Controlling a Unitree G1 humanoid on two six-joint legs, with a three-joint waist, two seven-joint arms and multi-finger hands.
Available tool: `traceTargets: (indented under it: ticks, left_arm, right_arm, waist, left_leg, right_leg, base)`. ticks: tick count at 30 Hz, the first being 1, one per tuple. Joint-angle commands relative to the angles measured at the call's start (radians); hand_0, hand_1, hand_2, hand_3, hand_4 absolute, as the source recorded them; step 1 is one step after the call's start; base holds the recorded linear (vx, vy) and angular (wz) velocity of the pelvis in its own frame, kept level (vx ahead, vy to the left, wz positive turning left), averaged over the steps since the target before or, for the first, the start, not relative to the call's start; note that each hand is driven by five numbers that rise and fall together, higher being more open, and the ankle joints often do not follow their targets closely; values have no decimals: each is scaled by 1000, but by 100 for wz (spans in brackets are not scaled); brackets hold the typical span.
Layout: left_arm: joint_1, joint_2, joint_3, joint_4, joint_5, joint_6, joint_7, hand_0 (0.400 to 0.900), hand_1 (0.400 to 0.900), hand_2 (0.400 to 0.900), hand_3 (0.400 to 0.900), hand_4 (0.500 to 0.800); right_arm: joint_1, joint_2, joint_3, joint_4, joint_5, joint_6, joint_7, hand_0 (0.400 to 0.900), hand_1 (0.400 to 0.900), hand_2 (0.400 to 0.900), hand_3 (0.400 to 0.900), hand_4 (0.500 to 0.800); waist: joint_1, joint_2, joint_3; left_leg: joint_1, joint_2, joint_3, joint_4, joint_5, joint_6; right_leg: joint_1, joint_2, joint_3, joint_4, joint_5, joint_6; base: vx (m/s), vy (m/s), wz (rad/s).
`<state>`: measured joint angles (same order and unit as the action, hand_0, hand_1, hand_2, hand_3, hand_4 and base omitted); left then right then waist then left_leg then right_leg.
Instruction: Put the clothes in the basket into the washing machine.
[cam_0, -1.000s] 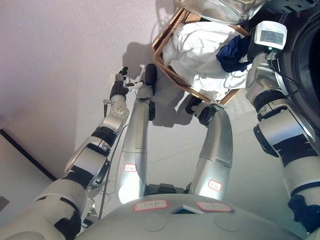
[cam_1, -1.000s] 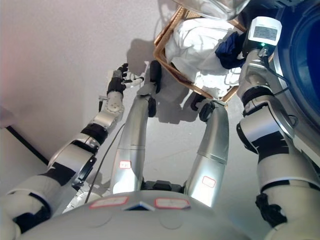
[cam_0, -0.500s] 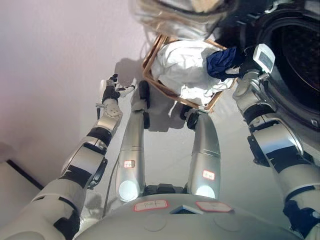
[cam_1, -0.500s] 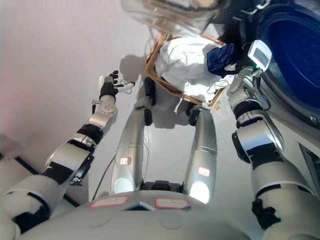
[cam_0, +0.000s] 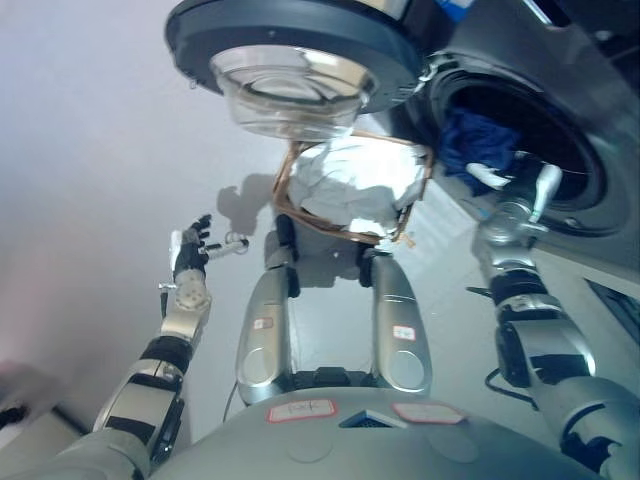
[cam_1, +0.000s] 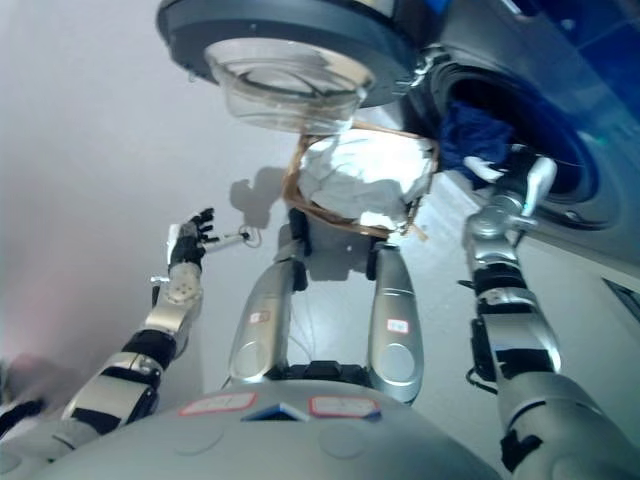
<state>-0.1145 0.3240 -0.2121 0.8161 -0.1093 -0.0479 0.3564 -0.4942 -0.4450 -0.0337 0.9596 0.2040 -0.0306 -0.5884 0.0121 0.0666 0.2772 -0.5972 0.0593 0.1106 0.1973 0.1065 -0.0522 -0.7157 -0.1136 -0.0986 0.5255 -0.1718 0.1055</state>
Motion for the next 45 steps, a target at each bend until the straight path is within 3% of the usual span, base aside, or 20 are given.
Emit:
traceTargets:
  ticks: [1, 2, 3, 5, 7, 9, 16, 24, 25, 32, 33, 34, 35, 40, 41, 42, 43, 45]
  left_arm:
    - [57, -4, -17, 29, 10, -28, -22, 900, 900, 900, 900, 800]
    - [52, 5, -22, 44, 23, -39, -45, 900, 900, 900, 900, 800]
    - [24, 4, -3, 114, 30, -20, -16, 900, 900, 900, 900, 800]
    - [-17, -3, 0, 161, 18, -22, -2, 900, 900, 900, 900, 800]
    - [-30, -8, 10, 188, 5, -24, 0, 900, 900, 900, 900, 800]
    - [-41, -20, 16, 214, -15, -28, 7, 900, 900, 900, 900, 800]
    - [-31, -62, 8, 260, -71, -36, -14, 900, 900, 900, 900, 800]
    - [-19, -98, -17, 263, -101, -47, -20, 900, 900, 900, 900, 800]
    - [-1, -86, -5, 258, -120, -57, -46, 900, 900, 900, 900, 800]
    - [-3, -64, -7, 241, -132, -70, -51, 900, 900, 900, 900, 800]
    - [0, -64, -9, 238, -134, -73, -53, 900, 900, 900, 900, 800]
    - [3, -64, -10, 234, -138, -75, -56, 900, 900, 900, 900, 800]
    - [-2, -62, -12, 230, -139, -74, -57, 900, 900, 900, 900, 800]
    - [-2, -67, -18, 236, -123, -77, -54, 900, 900, 900, 900, 800]
    - [-8, -54, -12, 247, -103, -73, -51, 900, 900, 900, 900, 800]
    - [-9, -57, -10, 248, -102, -73, -50, 900, 900, 900, 900, 800]
    - [-8, -47, 0, 252, -97, -72, -48, 900, 900, 900, 900, 800]
    - [-8, -35, 11, 253, -81, -76, -42, 900, 900, 900, 900, 800]
  right_arm:
    - [-78, -111, -41, 22, 104, -78, -25, 400, 400, 400, 400, 500]
    - [-103, -129, -76, 56, 135, -87, -43, 400, 400, 400, 400, 500]
    - [-111, -134, -73, 46, 171, -121, -38, 400, 400, 400, 400, 500]
    - [-158, -118, -127, 22, 348, -204, -13, 400, 400, 400, 400, 500]
    - [-164, -109, -140, 24, 409, -228, 1, 400, 400, 400, 400, 500]
    - [-193, -94, -171, 16, 550, -286, 67, 400, 400, 400, 400, 500]
    - [-312, -107, -230, 0, 820, -398, 135, 400, 400, 400, 400, 500]
    - [-423, -203, -231, -23, 881, -437, 141, 400, 400, 400, 400, 500]
    - [-428, -238, -229, -27, 868, -438, 138, 400, 400, 400, 400, 500]
    - [-496, -329, -173, -3, 829, -411, 135, 400, 400, 400, 400, 500]
    - [-496, -337, -171, -5, 822, -408, 133, 522, 522, 522, 522, 573]
    - [-496, -350, -170, 2, 800, -399, 122, 818, 818, 818, 818, 751]
    - [-512, -367, -154, 3, 779, -394, 111, 900, 900, 900, 900, 800]
    - [-515, -409, -91, 47, 627, -310, 78, 900, 900, 900, 900, 800]
    - [-522, -452, -15, 82, 467, -237, 68, 900, 900, 900, 900, 800]
    - [-527, -453, -10, 83, 466, -236, 68, 900, 900, 900, 900, 800]
    - [-540, -496, 83, 122, 286, -149, 49, 900, 900, 900, 900, 800]
    - [-540, -527, 142, 84, 203, -128, 51, 900, 900, 900, 900, 800]
  waist:
    - [12, 54, -32]
    - [25, 69, -38]
    - [26, 74, -38]
    - [27, 96, -41]
    - [29, 104, -43]
    - [37, 125, -52]
    - [78, 177, -87]
    - [110, 207, -90]
    - [120, 208, -90]
    - [125, 186, -92]
    - [125, 184, -93]
    - [125, 182, -94]
    - [124, 181, -94]
    - [114, 174, -87]
    - [113, 167, -85]
    - [111, 169, -84]
    - [112, 163, -82]
    - [102, 156, -77]
  left_leg:
    - [28, -66, 36, 10, -46, 10]
    - [37, -70, 36, 0, -41, 8]
    - [41, -68, 45, -6, -39, 5]
    - [44, -70, 59, -20, -35, 2]
    - [45, -70, 65, -26, -34, 1]
    - [48, -71, 72, -54, -24, -3]
    - [67, -67, 72, -146, 28, -21]
    - [85, -61, 50, -193, 59, -38]
    - [92, -58, 42, -201, 66, -43]
    - [117, -56, 19, -243, 84, -57]
    - [119, -58, 15, -247, 86, -57]
    - [121, -60, 10, -251, 88, -59]
    - [123, -62, 8, -254, 88, -59]
    - [127, -68, 0, -254, 85, -57]
    - [125, -69, 1, -250, 84, -54]
    - [125, -69, 1, -250, 84, -54]
    - [122, -69, 2, -245, 84, -53]
    - [119, -69, 4, -243, 82, -50]
  right_leg:
    - [102, 30, 13, -283, 230, -27]
    - [109, 31, 18, -291, 228, -24]
    - [111, 31, 25, -296, 229, -24]
    - [103, 32, 33, -299, 229, -24]
    - [98, 32, 38, -302, 230, -23]
    - [94, 29, 41, -317, 231, -20]
    - [87, 25, 33, -347, 228, -18]
    - [83, 19, 14, -327, 204, -22]
    - [82, 19, 10, -312, 194, -24]
    - [84, 18, -3, -295, 175, -30]
    - [86, 19, -4, -295, 173, -30]
    - [89, 19, -6, -298, 172, -31]
    - [91, 19, -7, -301, 173, -30]
    - [90, 19, -7, -293, 173, -31]
    - [89, 20, -7, -289, 175, -33]
    - [89, 20, -7, -288, 175, -33]
    - [86, 20, -8, -288, 181, -34]
    - [85, 21, -10, -295, 187, -36]
  base:
    - [-26, 33, -12]
    - [-11, 46, -15]
    - [-5, 70, -21]
    - [-9, 58, -21]
    - [3, 18, -9]
    - [29, 18, -7]
    - [54, -22, 7]
    - [81, -52, 15]
    - [90, -63, 17]
    - [74, -42, 11]
    - [74, -35, 14]
    - [68, -22, 11]
    - [60, -5, 7]
    - [30, 7, 1]
    - [0, 0, 0]
    - [0, 0, 0]
    - [-30, 2, 0]
    - [-15, 1, 0]
